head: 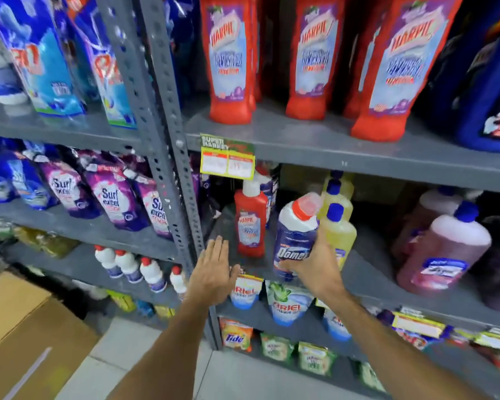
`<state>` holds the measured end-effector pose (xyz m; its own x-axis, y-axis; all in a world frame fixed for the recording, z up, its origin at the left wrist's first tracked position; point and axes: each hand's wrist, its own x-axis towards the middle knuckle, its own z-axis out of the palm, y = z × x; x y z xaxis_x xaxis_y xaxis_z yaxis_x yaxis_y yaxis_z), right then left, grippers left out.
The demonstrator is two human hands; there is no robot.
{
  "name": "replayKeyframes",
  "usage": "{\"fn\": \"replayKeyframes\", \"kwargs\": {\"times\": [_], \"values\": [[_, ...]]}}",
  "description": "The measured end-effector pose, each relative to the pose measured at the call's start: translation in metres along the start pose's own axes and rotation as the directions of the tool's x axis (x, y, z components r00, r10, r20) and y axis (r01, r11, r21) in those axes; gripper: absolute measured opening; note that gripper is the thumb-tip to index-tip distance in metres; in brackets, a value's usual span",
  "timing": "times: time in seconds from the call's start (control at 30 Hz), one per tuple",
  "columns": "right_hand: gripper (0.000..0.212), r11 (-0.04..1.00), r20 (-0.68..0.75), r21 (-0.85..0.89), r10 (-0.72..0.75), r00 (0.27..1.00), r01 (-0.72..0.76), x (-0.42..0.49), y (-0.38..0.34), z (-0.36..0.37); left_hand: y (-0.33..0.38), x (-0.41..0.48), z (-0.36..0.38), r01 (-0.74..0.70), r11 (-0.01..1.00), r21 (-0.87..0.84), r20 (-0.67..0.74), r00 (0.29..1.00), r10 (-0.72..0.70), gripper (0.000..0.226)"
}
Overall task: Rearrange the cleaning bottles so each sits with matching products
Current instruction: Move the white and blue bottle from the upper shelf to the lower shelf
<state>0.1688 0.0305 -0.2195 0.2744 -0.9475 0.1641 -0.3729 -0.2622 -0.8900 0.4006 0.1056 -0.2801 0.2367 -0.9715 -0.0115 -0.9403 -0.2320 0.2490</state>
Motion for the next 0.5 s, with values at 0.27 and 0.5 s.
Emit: {"fn": "replayKeyframes", "kwargs": {"times": [0.27,0.5], "values": [[0.076,0.994,-0.126,-0.019,0.101,0.987,-0.104,0.027,0.039,0.048,-0.028,0.045,0.043,-0.06,0.998,0.036,0.114,0.992,0.056,0.077],[0.072,0.992,-0.19,-0.014,0.122,0.974,-0.127,0.06,0.046,0.074,-0.043,0.061,0.066,-0.13,0.986,0.102,0.107,0.987,0.119,0.075]]}}
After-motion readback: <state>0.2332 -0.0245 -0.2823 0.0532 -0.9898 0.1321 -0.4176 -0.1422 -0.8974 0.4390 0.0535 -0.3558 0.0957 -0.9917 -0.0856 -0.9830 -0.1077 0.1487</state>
